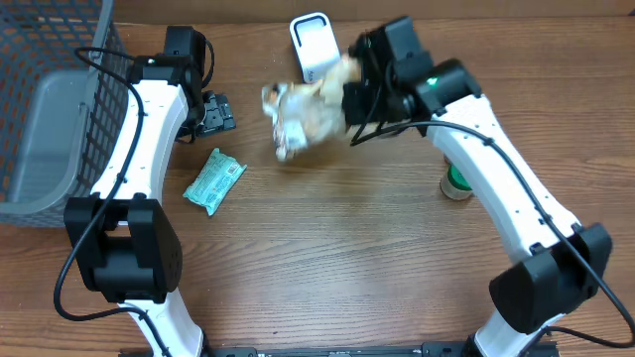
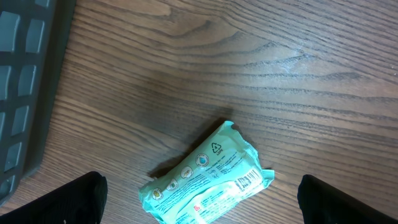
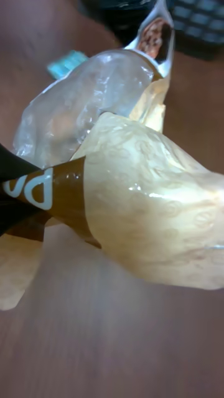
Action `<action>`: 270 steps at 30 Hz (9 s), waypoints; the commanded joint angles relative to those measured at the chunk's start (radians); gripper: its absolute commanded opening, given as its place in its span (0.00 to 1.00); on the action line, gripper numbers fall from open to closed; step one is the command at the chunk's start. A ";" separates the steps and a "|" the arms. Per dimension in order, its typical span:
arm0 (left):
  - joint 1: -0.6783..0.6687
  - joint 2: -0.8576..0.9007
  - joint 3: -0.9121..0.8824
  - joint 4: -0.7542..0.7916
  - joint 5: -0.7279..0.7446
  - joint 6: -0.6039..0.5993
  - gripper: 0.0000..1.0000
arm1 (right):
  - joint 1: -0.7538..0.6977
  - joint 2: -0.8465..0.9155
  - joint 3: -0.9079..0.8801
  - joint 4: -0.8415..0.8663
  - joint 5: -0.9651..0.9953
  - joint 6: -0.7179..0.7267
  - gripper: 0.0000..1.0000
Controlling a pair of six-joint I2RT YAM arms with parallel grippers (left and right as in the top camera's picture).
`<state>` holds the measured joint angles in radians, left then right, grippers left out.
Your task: Scan the item barcode
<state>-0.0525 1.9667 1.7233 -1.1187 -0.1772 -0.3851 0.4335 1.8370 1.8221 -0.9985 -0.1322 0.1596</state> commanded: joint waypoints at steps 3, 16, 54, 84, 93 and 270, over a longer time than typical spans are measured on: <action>-0.003 0.008 0.019 0.001 -0.013 0.015 1.00 | 0.005 -0.036 0.061 0.101 0.248 -0.231 0.04; -0.003 0.008 0.019 0.001 -0.013 0.015 1.00 | 0.005 0.056 0.049 0.508 0.463 -0.535 0.04; -0.003 0.008 0.019 0.001 -0.013 0.015 1.00 | 0.145 0.467 0.049 1.117 0.692 -0.811 0.04; -0.003 0.008 0.019 0.001 -0.013 0.015 1.00 | 0.178 0.467 0.050 0.914 0.530 -0.364 0.04; -0.003 0.008 0.019 0.001 -0.013 0.015 1.00 | 0.177 0.467 0.051 0.918 0.467 -0.315 0.04; -0.006 0.008 0.019 0.001 -0.013 0.015 0.99 | 0.267 0.078 -0.397 0.496 -0.105 0.307 1.00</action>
<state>-0.0525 1.9667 1.7233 -1.1187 -0.1772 -0.3847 0.6964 1.9068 1.4147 -0.5091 -0.2325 0.4686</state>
